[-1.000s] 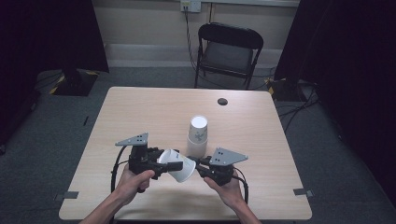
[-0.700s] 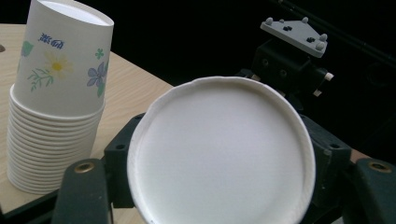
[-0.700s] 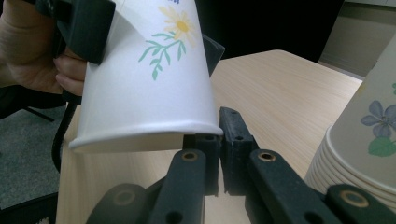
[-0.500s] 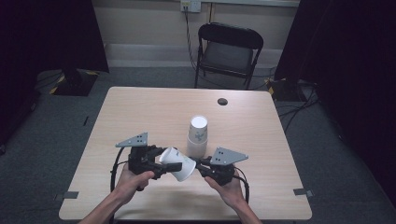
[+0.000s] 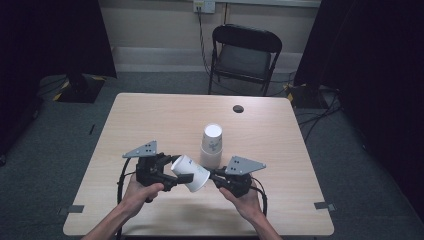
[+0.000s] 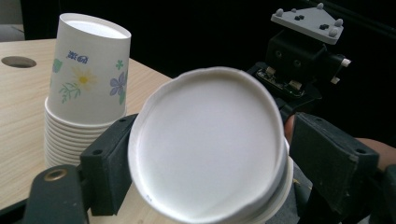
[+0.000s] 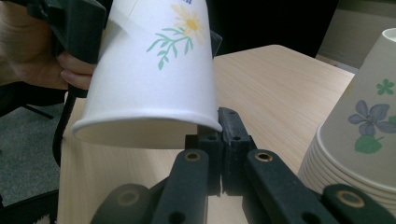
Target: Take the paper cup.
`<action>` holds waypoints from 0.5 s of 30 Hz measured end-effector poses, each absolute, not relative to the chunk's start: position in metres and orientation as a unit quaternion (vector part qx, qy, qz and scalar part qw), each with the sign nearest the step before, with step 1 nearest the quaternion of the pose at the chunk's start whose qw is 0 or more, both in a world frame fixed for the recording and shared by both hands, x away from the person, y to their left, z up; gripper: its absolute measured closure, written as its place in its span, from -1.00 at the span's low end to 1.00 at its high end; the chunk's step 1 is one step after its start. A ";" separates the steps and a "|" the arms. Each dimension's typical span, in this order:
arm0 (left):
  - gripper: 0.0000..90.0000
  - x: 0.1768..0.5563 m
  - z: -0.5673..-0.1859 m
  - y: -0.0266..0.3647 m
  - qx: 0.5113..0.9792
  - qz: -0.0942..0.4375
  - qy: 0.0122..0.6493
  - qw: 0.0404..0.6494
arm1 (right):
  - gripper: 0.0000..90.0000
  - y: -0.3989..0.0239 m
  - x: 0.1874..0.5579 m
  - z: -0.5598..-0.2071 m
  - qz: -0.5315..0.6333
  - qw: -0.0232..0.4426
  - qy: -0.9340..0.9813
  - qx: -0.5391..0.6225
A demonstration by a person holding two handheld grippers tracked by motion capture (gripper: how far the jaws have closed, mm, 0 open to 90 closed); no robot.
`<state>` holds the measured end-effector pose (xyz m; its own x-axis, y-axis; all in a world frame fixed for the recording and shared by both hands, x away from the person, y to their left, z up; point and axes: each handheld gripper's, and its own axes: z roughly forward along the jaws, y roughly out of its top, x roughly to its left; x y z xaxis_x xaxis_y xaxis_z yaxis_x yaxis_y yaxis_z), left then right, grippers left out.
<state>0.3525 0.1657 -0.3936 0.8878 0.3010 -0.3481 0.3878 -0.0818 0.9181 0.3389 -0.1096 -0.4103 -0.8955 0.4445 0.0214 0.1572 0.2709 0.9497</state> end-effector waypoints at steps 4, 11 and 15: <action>-0.64 0.352 -0.393 0.168 0.735 -0.023 0.235 0.636 | 0.98 -0.106 0.341 -0.411 0.569 0.122 0.791 0.190; -0.65 0.353 -0.389 0.175 0.730 -0.006 0.235 0.641 | 0.98 -0.106 0.341 -0.410 0.558 0.122 0.797 0.198; -0.65 0.352 -0.386 0.177 0.730 0.003 0.236 0.641 | 0.98 -0.108 0.342 -0.411 0.552 0.119 0.799 0.204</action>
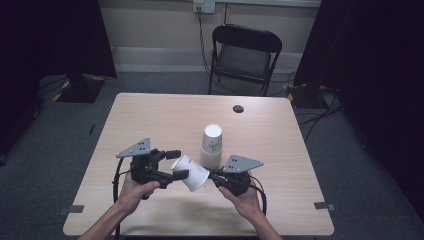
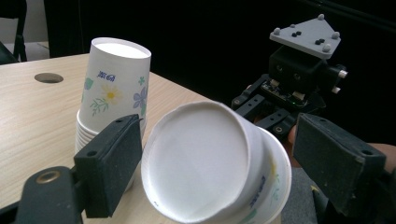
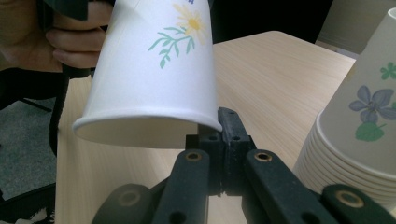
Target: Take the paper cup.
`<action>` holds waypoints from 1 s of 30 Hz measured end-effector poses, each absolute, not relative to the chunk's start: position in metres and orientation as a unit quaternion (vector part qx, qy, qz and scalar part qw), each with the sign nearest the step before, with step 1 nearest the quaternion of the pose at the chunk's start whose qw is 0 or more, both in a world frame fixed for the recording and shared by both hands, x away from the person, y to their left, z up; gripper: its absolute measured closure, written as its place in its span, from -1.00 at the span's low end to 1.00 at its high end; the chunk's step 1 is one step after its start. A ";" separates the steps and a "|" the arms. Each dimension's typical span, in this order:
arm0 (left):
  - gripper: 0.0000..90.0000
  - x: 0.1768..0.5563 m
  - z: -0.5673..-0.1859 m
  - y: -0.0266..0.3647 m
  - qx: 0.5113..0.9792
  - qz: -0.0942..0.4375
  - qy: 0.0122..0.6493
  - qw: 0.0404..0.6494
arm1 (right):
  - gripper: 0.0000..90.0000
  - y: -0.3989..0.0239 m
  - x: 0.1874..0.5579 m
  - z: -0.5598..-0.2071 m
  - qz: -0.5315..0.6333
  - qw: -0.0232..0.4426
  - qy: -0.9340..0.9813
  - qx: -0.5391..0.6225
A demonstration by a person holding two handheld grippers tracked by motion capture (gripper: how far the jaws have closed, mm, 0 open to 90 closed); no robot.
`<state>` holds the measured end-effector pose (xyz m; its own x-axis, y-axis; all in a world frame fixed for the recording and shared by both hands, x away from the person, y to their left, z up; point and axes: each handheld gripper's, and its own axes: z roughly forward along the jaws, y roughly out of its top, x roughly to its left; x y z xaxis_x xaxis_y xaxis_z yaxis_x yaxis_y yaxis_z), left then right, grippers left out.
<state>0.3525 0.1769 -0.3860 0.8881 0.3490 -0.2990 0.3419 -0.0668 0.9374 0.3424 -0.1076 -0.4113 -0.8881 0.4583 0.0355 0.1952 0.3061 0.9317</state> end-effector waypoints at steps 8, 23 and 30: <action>-0.63 0.353 -0.385 0.181 0.740 0.030 0.239 0.628 | 0.98 -0.108 0.345 -0.414 0.539 0.114 0.807 0.214; -0.28 0.350 -0.380 0.184 0.759 0.084 0.223 0.605 | 0.99 -0.108 0.352 -0.423 0.497 0.097 0.823 0.257; -0.18 0.346 -0.383 0.174 0.780 0.103 0.201 0.584 | 0.99 -0.106 0.356 -0.429 0.463 0.090 0.836 0.280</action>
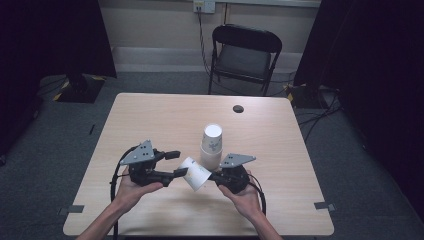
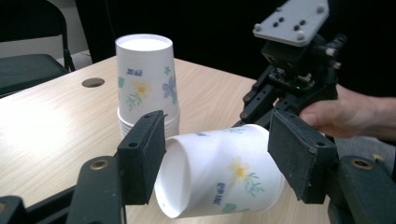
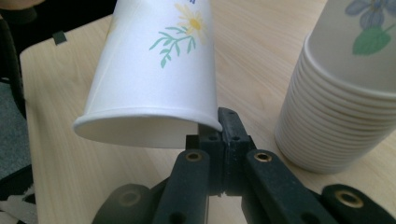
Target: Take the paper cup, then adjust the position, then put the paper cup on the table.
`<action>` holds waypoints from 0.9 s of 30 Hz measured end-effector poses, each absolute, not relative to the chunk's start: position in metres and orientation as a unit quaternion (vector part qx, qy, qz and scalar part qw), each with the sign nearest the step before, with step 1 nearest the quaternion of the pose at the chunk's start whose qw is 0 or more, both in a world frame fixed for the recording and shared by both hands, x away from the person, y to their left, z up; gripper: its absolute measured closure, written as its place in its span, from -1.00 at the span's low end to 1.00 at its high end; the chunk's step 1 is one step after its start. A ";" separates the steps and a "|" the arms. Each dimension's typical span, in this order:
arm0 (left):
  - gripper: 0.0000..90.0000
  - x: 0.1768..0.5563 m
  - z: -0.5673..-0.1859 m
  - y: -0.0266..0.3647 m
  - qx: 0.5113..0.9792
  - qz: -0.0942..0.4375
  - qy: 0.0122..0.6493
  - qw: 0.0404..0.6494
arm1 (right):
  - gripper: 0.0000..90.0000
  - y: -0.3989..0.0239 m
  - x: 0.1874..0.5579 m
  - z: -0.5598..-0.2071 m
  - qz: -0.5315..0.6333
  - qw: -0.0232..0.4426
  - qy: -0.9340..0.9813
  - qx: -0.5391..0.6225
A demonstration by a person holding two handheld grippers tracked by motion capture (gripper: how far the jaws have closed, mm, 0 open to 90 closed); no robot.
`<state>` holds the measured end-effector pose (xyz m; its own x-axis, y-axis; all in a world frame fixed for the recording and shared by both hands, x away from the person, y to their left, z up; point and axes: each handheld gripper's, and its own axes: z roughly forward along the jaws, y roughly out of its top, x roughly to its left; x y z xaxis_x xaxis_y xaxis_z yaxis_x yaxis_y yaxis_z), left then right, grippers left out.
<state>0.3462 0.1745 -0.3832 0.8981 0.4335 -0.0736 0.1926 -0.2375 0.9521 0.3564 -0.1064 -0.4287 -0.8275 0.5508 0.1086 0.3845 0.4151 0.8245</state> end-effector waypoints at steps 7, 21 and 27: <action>-0.19 0.345 -0.391 0.164 0.808 0.100 0.173 0.555 | 0.99 -0.103 0.358 -0.432 0.443 0.083 0.848 0.278; -0.45 0.342 -0.400 0.155 0.835 0.109 0.145 0.520 | 0.99 -0.096 0.357 -0.434 0.432 0.066 0.860 0.266; -0.48 0.343 -0.402 0.156 0.834 0.118 0.135 0.522 | 0.99 -0.097 0.356 -0.433 0.441 0.072 0.854 0.265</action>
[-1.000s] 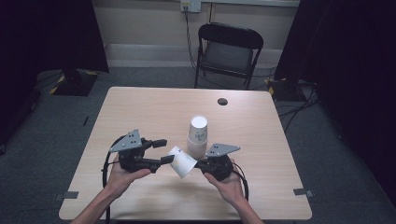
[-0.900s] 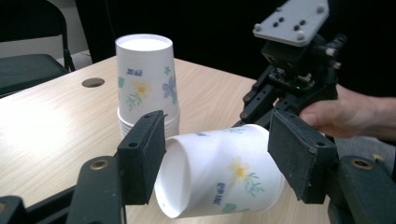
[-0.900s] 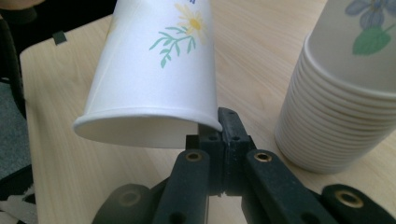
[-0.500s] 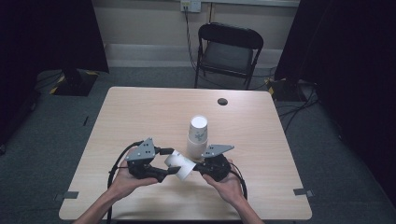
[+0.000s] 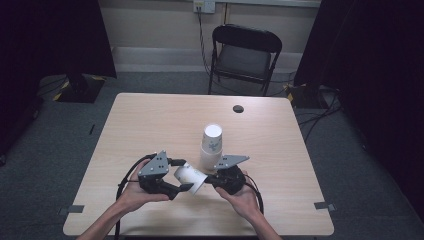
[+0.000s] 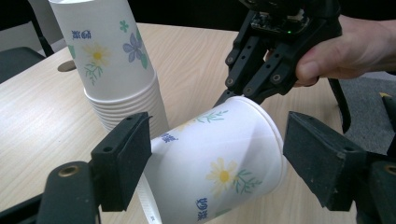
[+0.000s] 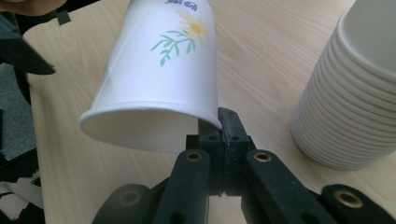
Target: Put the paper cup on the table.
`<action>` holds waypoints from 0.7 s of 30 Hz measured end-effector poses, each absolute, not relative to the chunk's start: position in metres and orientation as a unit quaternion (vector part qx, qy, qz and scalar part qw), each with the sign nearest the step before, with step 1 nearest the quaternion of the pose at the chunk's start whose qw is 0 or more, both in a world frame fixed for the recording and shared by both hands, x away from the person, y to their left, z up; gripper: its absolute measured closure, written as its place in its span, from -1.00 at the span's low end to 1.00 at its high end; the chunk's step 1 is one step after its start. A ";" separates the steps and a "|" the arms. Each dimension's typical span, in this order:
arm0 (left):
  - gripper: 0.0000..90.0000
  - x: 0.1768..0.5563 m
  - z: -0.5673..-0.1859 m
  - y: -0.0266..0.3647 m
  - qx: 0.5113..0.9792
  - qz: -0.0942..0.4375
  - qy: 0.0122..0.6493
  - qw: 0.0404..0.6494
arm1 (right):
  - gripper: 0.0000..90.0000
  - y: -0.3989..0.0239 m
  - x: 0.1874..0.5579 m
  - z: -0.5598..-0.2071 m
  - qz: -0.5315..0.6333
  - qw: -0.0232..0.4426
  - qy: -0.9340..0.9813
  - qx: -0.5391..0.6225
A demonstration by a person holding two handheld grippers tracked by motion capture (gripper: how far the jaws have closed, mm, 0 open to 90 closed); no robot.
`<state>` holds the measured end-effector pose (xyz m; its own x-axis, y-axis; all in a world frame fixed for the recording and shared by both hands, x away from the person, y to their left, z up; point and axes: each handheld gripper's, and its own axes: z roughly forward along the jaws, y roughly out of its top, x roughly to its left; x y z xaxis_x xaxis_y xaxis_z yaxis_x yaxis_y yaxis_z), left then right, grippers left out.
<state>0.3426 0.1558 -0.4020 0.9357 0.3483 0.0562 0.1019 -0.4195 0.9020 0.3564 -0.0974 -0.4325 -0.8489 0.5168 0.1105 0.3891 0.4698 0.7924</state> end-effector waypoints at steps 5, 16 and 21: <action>-0.51 0.344 -0.403 0.156 0.840 0.118 0.118 0.516 | 0.99 -0.098 0.353 -0.432 0.445 0.072 0.854 0.259; -0.63 0.341 -0.411 0.148 0.856 0.128 0.094 0.493 | 0.99 -0.109 0.352 -0.428 0.452 0.074 0.850 0.260; -0.64 0.341 -0.417 0.148 0.862 0.130 0.087 0.482 | 0.99 -0.111 0.351 -0.423 0.458 0.077 0.847 0.259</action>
<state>0.3414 0.1478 -0.4172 0.9507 0.2763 0.1405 0.0253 -0.5207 0.8534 0.3507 -0.1107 -0.4235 -0.8543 0.5086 0.1073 0.3679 0.4458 0.8160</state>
